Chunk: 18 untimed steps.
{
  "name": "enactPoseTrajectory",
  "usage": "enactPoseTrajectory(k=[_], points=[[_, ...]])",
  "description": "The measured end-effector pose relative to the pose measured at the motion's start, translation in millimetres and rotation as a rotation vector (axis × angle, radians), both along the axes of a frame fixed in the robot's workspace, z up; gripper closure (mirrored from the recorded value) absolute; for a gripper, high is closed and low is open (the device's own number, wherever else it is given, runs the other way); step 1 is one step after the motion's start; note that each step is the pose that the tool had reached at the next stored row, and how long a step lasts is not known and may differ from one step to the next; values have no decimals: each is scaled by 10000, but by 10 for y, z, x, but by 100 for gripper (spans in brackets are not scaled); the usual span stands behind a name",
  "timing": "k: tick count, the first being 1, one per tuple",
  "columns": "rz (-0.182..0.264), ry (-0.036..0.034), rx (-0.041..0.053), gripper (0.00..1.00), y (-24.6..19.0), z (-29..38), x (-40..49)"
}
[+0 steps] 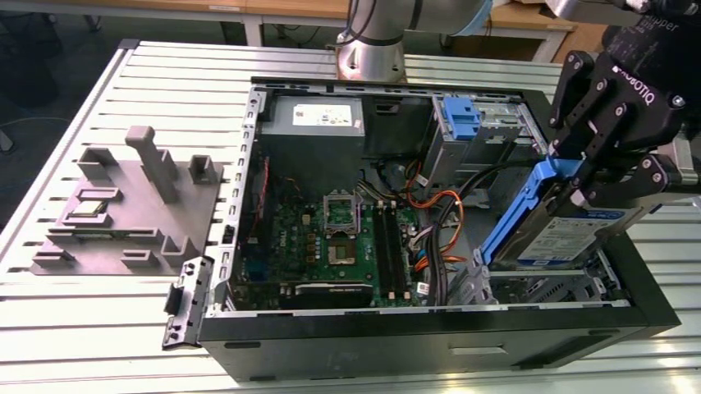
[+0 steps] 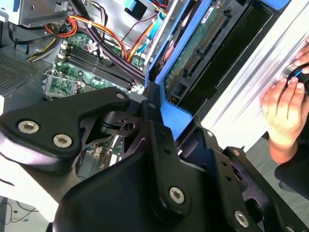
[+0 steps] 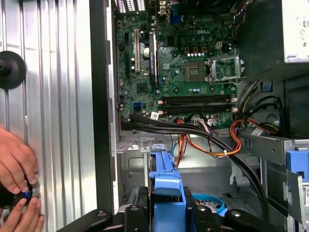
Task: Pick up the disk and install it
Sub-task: 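Insert the disk into the insertion slot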
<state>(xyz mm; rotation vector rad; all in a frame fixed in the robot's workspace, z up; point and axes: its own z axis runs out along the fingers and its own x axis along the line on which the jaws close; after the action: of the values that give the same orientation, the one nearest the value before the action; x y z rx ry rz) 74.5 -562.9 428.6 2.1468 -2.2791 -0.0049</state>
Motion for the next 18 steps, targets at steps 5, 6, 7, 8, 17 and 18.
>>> enactPoseTrajectory(k=[5, 6, 7, 8, 17, 18], points=[[1, 0, -1, 64, 0, -38, 0], [0, -1, 0, 64, 0, -45, 0], [0, 0, 0, 64, 0, -50, 0], [1, 0, -1, 64, 0, -54, 0], [1, 0, -6, 64, 0, -58, 0], [0, 0, -6, 64, 0, -58, 0]])
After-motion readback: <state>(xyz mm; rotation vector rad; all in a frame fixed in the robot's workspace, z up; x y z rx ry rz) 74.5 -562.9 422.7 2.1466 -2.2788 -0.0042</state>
